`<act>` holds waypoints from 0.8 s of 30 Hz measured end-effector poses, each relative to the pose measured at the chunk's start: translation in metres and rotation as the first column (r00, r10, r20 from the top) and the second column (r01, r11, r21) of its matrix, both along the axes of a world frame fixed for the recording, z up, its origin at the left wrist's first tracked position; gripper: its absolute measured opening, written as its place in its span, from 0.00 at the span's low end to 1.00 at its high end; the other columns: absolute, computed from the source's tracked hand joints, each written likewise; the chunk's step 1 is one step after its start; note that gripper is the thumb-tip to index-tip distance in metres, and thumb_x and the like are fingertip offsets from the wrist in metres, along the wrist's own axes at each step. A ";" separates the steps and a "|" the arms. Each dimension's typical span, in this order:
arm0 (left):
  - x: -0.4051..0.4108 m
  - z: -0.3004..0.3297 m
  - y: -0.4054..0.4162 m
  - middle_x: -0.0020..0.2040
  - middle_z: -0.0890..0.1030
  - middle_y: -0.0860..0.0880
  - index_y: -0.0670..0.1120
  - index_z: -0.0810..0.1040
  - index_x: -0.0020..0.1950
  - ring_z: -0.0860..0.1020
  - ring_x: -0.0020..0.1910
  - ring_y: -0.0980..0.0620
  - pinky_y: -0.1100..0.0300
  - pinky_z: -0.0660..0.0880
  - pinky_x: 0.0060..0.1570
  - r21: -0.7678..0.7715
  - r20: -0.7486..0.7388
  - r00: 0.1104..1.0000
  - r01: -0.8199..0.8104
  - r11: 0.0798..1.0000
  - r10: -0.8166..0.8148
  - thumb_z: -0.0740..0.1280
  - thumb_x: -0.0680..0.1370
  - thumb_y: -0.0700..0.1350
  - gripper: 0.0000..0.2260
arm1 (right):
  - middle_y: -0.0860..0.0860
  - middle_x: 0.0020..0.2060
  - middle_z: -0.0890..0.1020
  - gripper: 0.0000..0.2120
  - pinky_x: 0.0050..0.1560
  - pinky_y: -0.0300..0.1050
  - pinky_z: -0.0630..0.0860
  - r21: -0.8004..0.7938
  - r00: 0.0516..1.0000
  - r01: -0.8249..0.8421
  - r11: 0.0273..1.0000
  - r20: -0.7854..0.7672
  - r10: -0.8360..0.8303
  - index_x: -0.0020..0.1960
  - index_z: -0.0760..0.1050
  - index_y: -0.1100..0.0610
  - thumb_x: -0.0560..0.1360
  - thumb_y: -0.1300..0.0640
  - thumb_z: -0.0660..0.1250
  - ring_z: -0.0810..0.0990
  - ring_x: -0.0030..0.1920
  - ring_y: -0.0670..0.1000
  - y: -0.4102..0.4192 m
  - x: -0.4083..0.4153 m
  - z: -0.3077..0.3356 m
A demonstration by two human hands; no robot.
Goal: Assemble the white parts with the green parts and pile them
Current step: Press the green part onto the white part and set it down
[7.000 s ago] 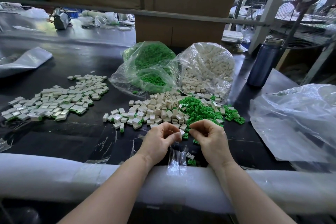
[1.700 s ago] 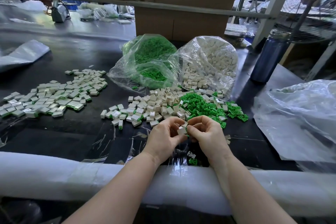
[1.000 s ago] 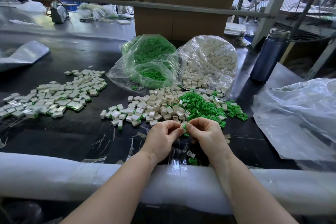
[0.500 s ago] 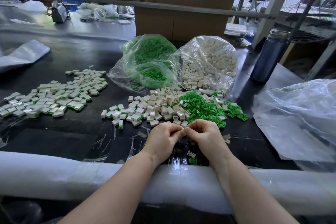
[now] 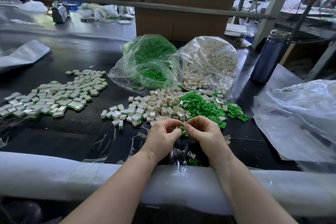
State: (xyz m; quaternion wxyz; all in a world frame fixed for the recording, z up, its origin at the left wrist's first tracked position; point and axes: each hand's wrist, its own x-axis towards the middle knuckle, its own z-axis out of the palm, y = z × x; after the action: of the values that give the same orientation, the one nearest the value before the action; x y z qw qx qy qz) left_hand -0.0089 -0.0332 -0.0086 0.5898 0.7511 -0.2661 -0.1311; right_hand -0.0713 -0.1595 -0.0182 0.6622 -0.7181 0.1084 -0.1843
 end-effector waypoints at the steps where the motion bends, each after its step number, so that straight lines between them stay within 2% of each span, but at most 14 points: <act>1: 0.000 0.000 0.000 0.52 0.75 0.44 0.46 0.80 0.46 0.76 0.45 0.47 0.58 0.77 0.50 -0.010 -0.008 1.000 0.012 1.000 -0.012 0.66 0.75 0.37 0.06 | 0.48 0.34 0.81 0.02 0.33 0.35 0.73 -0.008 1.000 -0.012 1.000 -0.009 0.012 0.43 0.78 0.57 0.74 0.62 0.68 0.77 0.33 0.42 0.001 0.000 0.000; 4: -0.002 0.001 0.001 0.53 0.70 0.48 0.49 0.80 0.45 0.73 0.41 0.56 0.71 0.75 0.43 -0.041 -0.016 0.999 0.051 0.998 -0.052 0.68 0.74 0.38 0.05 | 0.52 0.38 0.82 0.06 0.40 0.41 0.75 -0.042 0.994 -0.093 0.995 -0.055 0.091 0.48 0.79 0.57 0.76 0.58 0.64 0.78 0.39 0.48 0.003 0.001 0.001; 6: -0.003 0.002 0.001 0.53 0.69 0.49 0.50 0.79 0.44 0.72 0.38 0.60 0.74 0.72 0.41 -0.052 -0.029 0.997 0.070 0.996 -0.071 0.69 0.74 0.38 0.06 | 0.59 0.39 0.80 0.12 0.46 0.50 0.72 -0.018 0.986 -0.148 0.989 -0.076 0.146 0.50 0.80 0.62 0.76 0.55 0.63 0.76 0.42 0.55 0.004 0.001 0.003; 8: -0.004 0.002 0.000 0.54 0.69 0.48 0.51 0.79 0.43 0.72 0.37 0.61 0.74 0.72 0.40 -0.054 -0.036 0.996 0.082 0.995 -0.084 0.69 0.73 0.38 0.07 | 0.62 0.40 0.79 0.17 0.47 0.54 0.71 0.015 0.984 -0.165 0.986 -0.072 0.165 0.49 0.79 0.65 0.73 0.52 0.63 0.75 0.42 0.57 0.003 0.000 0.005; 10: -0.005 0.003 0.000 0.55 0.69 0.47 0.51 0.80 0.43 0.72 0.36 0.61 0.74 0.72 0.40 -0.051 -0.034 0.995 0.090 0.995 -0.092 0.69 0.73 0.38 0.07 | 0.61 0.39 0.79 0.17 0.46 0.51 0.72 0.032 0.983 -0.169 0.985 -0.067 0.171 0.48 0.79 0.66 0.72 0.51 0.64 0.75 0.41 0.56 0.002 -0.001 0.004; 13: -0.005 0.003 0.000 0.56 0.69 0.43 0.46 0.81 0.46 0.72 0.36 0.55 0.72 0.74 0.40 -0.059 -0.031 0.994 0.100 0.993 -0.102 0.70 0.73 0.38 0.04 | 0.53 0.33 0.80 0.11 0.36 0.36 0.73 0.059 0.982 -0.177 0.983 -0.060 0.180 0.45 0.78 0.64 0.73 0.56 0.65 0.76 0.35 0.47 0.000 -0.001 0.002; 15: -0.005 0.003 0.000 0.57 0.69 0.43 0.44 0.81 0.48 0.72 0.36 0.54 0.69 0.76 0.41 -0.058 -0.029 0.994 0.104 0.993 -0.105 0.69 0.74 0.38 0.04 | 0.48 0.30 0.80 0.07 0.32 0.32 0.72 0.086 0.980 -0.186 0.979 -0.055 0.191 0.45 0.77 0.64 0.75 0.59 0.65 0.76 0.31 0.42 -0.001 -0.001 0.001; 17: -0.005 0.003 0.000 0.57 0.69 0.44 0.45 0.81 0.47 0.73 0.36 0.54 0.67 0.77 0.40 -0.060 -0.031 0.994 0.103 0.993 -0.105 0.69 0.74 0.38 0.04 | 0.46 0.29 0.80 0.08 0.32 0.31 0.72 0.104 0.977 -0.205 0.973 -0.045 0.210 0.45 0.78 0.62 0.74 0.57 0.65 0.77 0.31 0.41 -0.001 -0.001 0.002; 20: -0.004 0.003 0.001 0.56 0.69 0.45 0.47 0.79 0.45 0.74 0.36 0.55 0.70 0.75 0.34 -0.074 -0.037 0.993 0.105 0.992 -0.108 0.68 0.75 0.38 0.05 | 0.49 0.31 0.82 0.13 0.34 0.34 0.74 0.116 0.975 -0.212 0.970 -0.040 0.218 0.46 0.81 0.60 0.70 0.51 0.65 0.79 0.33 0.44 0.001 -0.003 0.004; 24: -0.003 0.001 0.001 0.55 0.69 0.45 0.50 0.79 0.44 0.72 0.36 0.59 0.72 0.73 0.37 -0.073 -0.011 0.992 0.127 0.989 -0.128 0.69 0.74 0.37 0.08 | 0.55 0.35 0.82 0.15 0.41 0.43 0.75 0.140 0.982 -0.182 0.973 -0.034 0.188 0.46 0.82 0.62 0.68 0.52 0.67 0.79 0.37 0.51 0.000 -0.002 0.003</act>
State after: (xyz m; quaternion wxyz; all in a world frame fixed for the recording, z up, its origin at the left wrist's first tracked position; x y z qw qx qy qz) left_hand -0.0122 -0.0323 -0.0071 0.6088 0.7098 -0.3136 -0.1648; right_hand -0.0734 -0.1592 -0.0154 0.7212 -0.6824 0.0690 -0.0970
